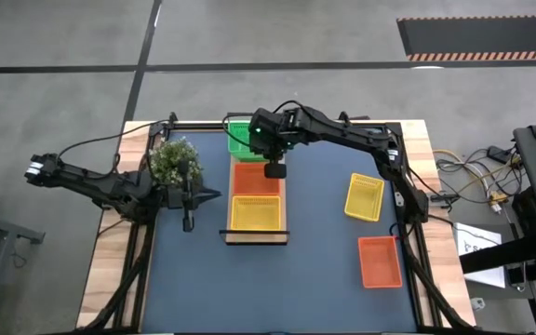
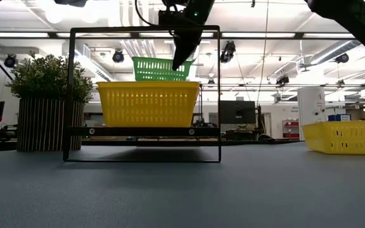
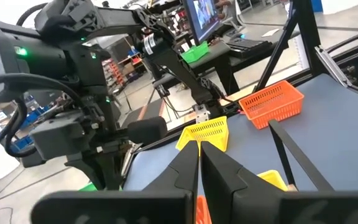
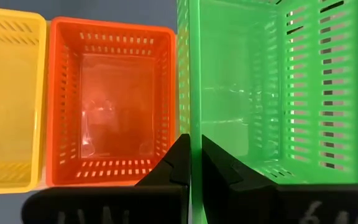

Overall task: Stack baskets on shelf by color
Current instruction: Stack the green bin on the green bin on the shelf

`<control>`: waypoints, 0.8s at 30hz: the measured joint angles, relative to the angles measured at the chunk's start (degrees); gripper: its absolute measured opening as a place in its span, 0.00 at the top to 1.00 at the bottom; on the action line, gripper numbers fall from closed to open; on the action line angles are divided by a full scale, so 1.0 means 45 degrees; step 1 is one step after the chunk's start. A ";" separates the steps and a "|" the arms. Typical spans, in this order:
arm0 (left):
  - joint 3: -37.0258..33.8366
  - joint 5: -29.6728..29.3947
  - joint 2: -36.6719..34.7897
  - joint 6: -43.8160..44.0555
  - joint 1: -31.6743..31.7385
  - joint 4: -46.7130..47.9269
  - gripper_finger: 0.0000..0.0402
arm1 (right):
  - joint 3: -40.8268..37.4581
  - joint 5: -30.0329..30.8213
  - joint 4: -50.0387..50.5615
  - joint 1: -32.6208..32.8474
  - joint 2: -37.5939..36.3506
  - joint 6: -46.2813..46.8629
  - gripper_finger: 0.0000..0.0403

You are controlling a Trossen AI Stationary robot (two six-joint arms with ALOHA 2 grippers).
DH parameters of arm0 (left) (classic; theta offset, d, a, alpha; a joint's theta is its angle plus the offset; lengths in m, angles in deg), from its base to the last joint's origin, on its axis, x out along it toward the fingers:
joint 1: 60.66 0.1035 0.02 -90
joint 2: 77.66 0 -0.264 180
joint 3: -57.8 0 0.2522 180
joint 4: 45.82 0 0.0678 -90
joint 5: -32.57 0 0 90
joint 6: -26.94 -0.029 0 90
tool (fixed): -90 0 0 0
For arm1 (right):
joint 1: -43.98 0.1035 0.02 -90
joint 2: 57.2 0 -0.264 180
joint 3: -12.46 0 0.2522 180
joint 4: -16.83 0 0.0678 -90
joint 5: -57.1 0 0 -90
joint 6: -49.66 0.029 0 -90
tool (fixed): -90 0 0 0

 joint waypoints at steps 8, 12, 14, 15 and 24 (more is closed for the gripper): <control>0.0000 0.0005 0.0150 0.0040 -0.0001 -0.0021 1.00 | -0.0345 0.0012 -0.0610 -0.0031 0.0000 0.0001 0.98; -0.0005 0.0005 0.0174 0.0329 -0.0001 -0.0020 1.00 | -0.0982 0.0037 -0.1145 -0.0146 0.0000 0.0140 0.98; -0.0005 0.0005 0.0168 0.0335 0.0000 -0.0035 1.00 | -0.1404 0.0192 -0.1425 -0.0208 0.0000 0.0131 0.98; -0.0005 0.0005 0.0180 0.0340 0.0000 -0.0053 1.00 | -0.1581 0.0400 -0.1548 -0.0239 0.0000 0.0138 0.98; -0.0008 0.0005 0.0271 0.0345 -0.0005 -0.0028 1.00 | -0.2686 0.0818 -0.2515 -0.0627 0.0000 0.0095 0.98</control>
